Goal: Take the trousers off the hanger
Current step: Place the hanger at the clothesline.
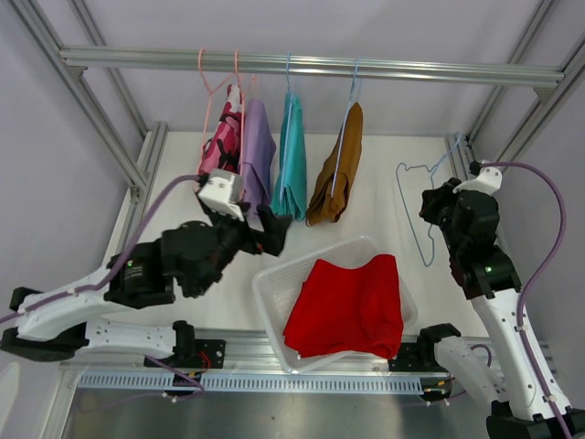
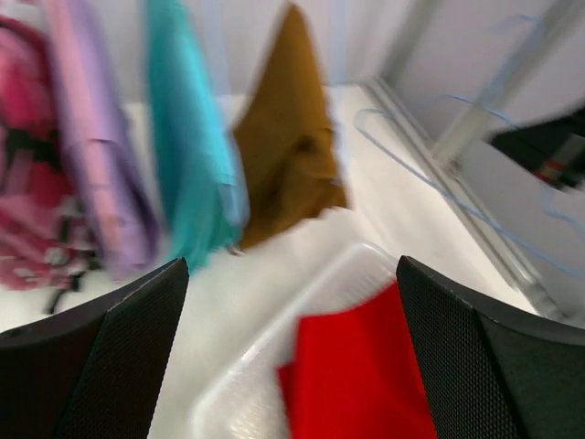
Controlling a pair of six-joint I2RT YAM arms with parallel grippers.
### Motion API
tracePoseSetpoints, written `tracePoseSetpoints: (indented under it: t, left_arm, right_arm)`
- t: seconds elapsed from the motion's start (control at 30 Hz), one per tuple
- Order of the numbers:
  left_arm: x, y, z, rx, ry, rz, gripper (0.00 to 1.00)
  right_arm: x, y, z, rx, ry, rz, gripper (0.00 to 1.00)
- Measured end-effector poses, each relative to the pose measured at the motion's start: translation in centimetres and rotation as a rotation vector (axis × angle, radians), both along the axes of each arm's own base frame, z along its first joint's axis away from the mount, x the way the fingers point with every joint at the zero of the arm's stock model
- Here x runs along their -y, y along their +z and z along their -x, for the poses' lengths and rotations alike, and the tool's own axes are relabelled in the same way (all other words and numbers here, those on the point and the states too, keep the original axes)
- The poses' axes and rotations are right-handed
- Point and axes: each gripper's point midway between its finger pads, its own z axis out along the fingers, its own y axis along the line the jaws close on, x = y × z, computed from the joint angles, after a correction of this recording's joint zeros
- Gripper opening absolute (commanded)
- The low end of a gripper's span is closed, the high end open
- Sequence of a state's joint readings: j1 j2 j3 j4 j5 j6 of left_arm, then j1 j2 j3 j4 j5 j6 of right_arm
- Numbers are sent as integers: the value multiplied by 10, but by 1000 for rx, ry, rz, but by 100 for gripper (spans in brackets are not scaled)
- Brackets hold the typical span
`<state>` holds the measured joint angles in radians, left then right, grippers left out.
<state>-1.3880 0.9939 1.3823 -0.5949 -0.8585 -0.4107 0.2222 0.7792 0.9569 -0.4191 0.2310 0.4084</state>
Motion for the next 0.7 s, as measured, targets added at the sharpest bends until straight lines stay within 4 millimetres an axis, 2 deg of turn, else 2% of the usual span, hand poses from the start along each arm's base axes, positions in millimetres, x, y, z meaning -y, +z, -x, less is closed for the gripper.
tracePoseSetpoints:
  t: [0.13, 0.23, 0.3, 0.37, 0.5, 0.57, 0.7]
  left_arm:
    - [-44, -11, -30, 49, 126, -21, 99]
    - [-55, -29, -49, 47, 184, -47, 100]
    - [-55, -40, -57, 26, 188, -78, 100]
    - [-46, -45, -63, 9, 176, -103, 100]
    - [-24, -36, -75, 6, 132, -145, 99]
    - [-25, -34, -83, 12, 138, -152, 99]
    - [-47, -43, -101, 8, 181, -156, 99]
  right_arm:
    - [-1, 9, 4, 11, 12, 6, 0]
    - [-4, 11, 6, 13, 37, 22, 0]
    - [-8, 15, 7, 16, 67, 38, 0]
    - [-13, 23, 8, 30, 101, 58, 0]
    - [-20, 41, 8, 73, 151, 82, 0]
    - [-23, 48, 7, 85, 170, 93, 0]
    - [-29, 65, 1, 106, 196, 114, 0]
